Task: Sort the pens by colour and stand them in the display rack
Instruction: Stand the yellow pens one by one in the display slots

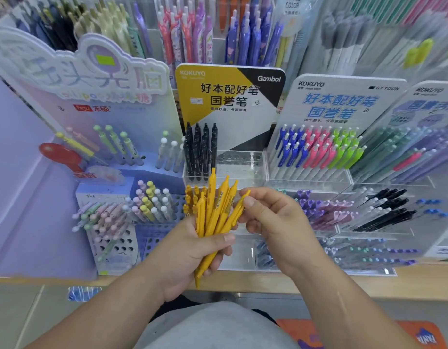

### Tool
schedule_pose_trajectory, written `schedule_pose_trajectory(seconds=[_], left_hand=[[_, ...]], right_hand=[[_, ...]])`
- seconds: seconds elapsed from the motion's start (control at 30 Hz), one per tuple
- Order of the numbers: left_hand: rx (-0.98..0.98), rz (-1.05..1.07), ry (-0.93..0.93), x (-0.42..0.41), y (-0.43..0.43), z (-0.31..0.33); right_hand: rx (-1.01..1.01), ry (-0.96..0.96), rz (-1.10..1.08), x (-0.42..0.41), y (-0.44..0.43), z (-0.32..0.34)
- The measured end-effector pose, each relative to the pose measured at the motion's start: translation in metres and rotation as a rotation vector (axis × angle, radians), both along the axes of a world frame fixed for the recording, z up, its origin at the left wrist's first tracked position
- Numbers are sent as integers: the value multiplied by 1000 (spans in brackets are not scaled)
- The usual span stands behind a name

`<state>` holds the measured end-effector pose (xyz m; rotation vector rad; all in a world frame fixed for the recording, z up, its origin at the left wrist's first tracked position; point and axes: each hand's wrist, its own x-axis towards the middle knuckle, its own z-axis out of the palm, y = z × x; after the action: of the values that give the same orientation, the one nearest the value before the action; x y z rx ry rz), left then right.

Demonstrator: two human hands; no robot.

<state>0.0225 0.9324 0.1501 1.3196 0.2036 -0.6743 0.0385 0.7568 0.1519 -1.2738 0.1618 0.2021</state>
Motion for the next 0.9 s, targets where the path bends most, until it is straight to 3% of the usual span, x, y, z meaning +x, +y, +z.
schedule_pose_trajectory(seconds=[0.17,0.27,0.53,0.9], left_hand=[[-14,204,108,8,0,-4],[6,225,69,10,6,-7],[-3,238,50,11,15,-10],[-22,244,37,10,22,-15]], right_hand=[[-69,-131,-171,21,-27,19],[-270,-236,-199,35,-39,26],[-830,-348,-61,54,-21,-8],[-1280,-507,109,58,-5,-35]])
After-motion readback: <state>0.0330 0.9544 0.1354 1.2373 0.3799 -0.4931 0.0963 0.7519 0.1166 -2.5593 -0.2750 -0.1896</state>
